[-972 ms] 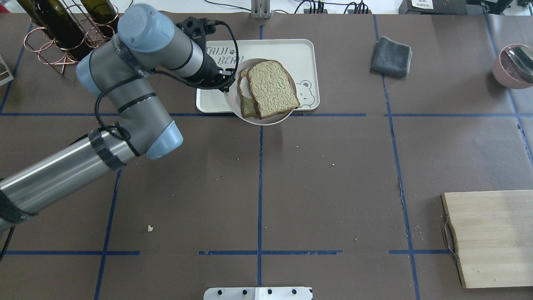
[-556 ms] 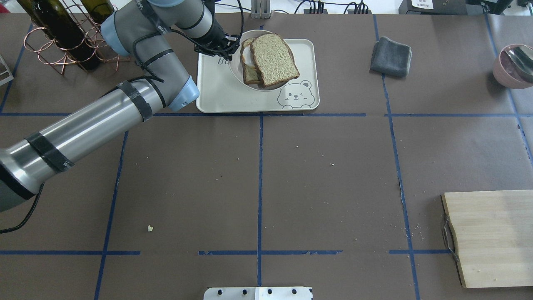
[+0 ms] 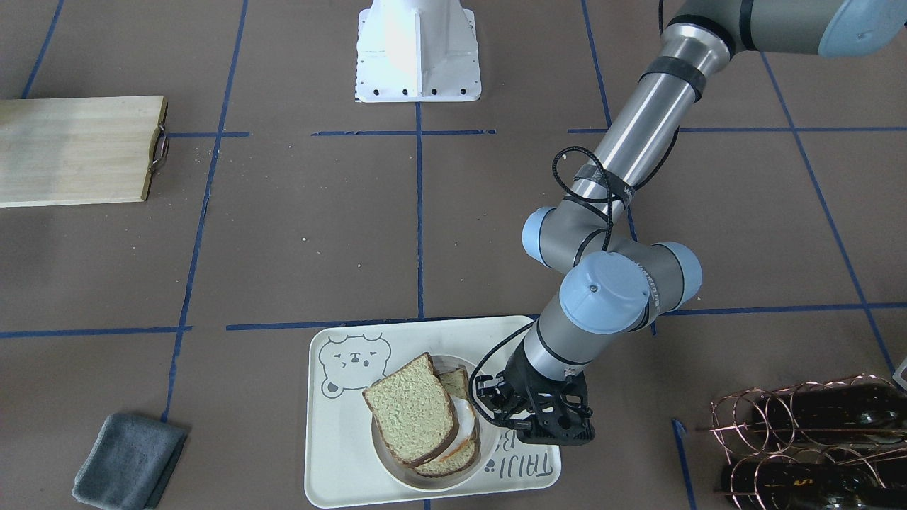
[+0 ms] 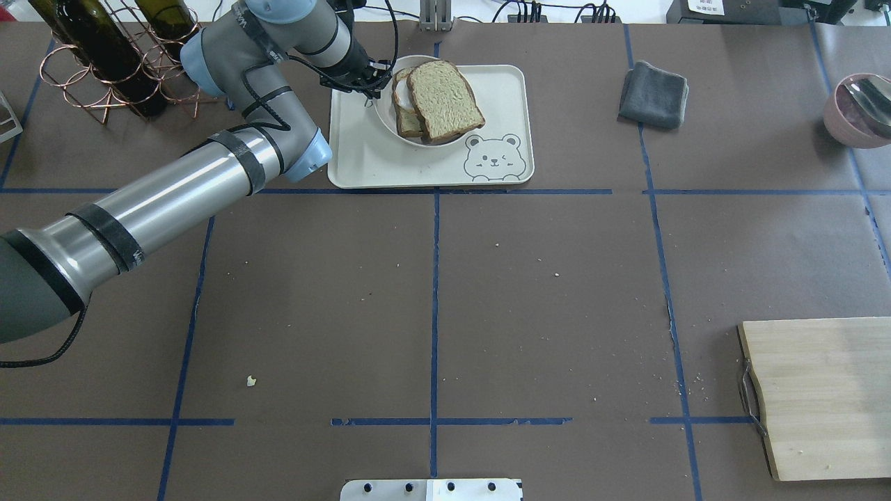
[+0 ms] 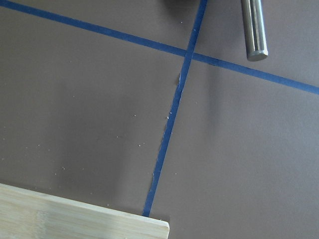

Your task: Make sandwich and place on tray

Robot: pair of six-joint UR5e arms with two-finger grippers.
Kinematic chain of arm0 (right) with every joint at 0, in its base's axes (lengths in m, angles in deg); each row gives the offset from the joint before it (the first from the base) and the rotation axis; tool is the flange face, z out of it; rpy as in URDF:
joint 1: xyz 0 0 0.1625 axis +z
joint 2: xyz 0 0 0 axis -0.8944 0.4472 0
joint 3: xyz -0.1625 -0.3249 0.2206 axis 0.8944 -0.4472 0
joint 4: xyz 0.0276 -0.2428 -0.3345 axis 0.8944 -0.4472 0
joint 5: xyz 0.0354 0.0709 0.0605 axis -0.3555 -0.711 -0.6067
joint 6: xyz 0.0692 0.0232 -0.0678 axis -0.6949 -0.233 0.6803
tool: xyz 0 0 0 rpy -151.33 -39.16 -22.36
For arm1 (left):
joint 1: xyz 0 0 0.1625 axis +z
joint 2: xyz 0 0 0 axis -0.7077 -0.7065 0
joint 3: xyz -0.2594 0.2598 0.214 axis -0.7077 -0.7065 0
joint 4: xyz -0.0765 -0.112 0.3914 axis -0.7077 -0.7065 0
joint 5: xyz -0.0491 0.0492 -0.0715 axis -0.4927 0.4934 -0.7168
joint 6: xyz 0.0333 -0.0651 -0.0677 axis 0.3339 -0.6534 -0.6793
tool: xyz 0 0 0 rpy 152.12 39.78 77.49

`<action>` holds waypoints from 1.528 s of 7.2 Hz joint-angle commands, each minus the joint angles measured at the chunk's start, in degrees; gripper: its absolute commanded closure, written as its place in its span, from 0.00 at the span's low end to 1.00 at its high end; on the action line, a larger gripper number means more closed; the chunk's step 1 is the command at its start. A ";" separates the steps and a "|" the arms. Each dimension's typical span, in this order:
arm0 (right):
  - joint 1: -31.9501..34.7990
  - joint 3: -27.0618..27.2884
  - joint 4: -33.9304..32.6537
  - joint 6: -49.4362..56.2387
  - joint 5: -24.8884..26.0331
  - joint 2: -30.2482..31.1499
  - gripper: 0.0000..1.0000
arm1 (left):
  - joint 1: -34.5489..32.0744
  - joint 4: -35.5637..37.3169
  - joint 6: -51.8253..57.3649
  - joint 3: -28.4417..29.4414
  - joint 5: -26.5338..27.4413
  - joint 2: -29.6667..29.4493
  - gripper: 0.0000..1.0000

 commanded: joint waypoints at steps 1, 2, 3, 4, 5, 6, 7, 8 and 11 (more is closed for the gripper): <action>0.00 -0.37 -0.01 -0.09 0.14 -0.61 0.00 | -0.61 0.32 3.03 -2.37 0.13 0.36 0.00; 0.00 -0.37 -0.01 -0.96 -0.03 -0.62 0.00 | -1.14 2.33 4.00 -10.14 -0.05 4.19 0.00; 0.00 -0.28 -0.01 -1.15 -0.12 -0.62 0.00 | -0.97 10.88 4.27 -25.10 -0.14 11.62 0.00; 0.00 -0.37 -0.01 -1.15 -0.12 -0.62 0.00 | -0.97 19.75 6.89 -36.73 -0.23 17.70 0.00; 0.00 -0.28 -0.01 -1.15 -0.12 -0.62 0.00 | -1.14 28.80 11.70 -48.25 -0.14 23.42 0.00; 0.00 -0.11 0.08 -1.15 0.05 -0.53 0.00 | -1.32 37.59 16.97 -58.98 -0.14 28.52 0.00; 0.00 -0.28 0.08 -1.85 0.05 -0.62 0.00 | -2.80 45.34 23.20 -67.61 -0.14 32.14 0.00; 0.00 -0.37 -0.01 -3.42 0.14 -0.35 0.00 | -6.03 52.03 29.44 -73.09 -0.14 35.40 0.00; 0.00 -0.37 -0.01 -3.61 -0.38 0.09 0.00 | -23.49 53.94 53.34 -76.58 -8.61 52.59 0.00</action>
